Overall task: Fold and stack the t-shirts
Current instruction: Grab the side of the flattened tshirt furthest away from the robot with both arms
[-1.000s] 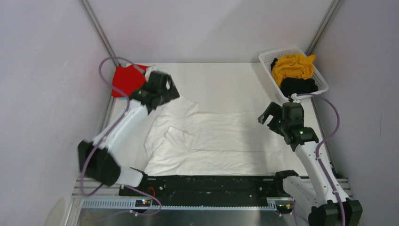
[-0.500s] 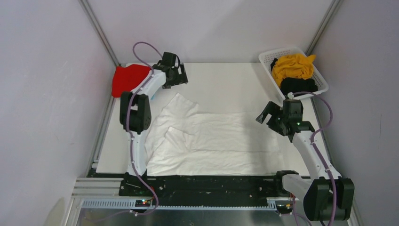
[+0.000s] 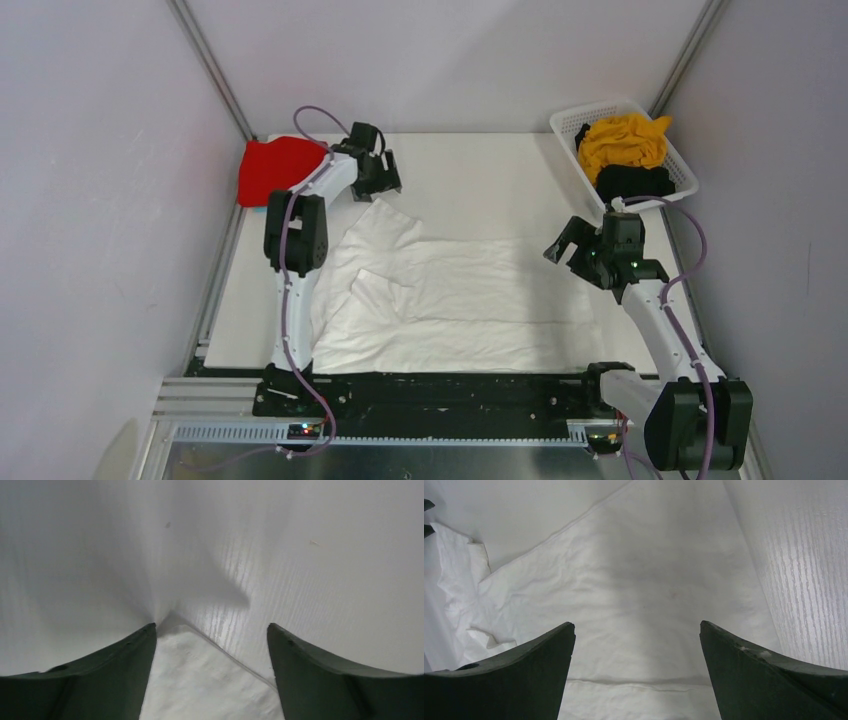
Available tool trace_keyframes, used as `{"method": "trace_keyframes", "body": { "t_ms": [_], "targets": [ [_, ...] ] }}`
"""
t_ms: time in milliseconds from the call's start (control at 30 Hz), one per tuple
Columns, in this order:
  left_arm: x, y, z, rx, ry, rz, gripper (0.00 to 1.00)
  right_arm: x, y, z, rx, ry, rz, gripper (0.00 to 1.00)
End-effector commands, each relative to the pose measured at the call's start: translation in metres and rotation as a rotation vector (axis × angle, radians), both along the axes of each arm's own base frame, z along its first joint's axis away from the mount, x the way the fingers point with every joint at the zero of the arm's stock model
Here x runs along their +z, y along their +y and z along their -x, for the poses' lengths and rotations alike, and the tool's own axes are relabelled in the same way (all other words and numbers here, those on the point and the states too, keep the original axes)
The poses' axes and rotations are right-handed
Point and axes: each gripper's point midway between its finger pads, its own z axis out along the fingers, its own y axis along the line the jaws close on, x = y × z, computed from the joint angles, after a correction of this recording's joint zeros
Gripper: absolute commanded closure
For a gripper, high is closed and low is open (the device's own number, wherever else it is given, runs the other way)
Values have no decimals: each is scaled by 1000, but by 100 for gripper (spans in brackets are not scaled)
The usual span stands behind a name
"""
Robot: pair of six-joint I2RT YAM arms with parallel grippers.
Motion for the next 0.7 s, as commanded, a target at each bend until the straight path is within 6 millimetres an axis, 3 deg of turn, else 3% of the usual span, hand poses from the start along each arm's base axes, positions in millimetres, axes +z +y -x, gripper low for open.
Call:
{"method": "trace_keyframes", "body": {
  "t_ms": [0, 300, 467, 667],
  "targets": [
    [-5, -10, 10, -36, 36, 46, 21, 8, 2, -5, 25, -50, 1, 1],
    [-8, 14, 30, 29, 42, -192, 48, 9, 4, -4, 34, -54, -8, 1],
    [-9, 15, 32, 27, 58, -247, 55, 8, 4, -4, 38, -52, -8, 1],
    [-9, 11, 31, -10, 63, -264, 85, 7, 2, -4, 30, -51, 5, 1]
  ]
}}
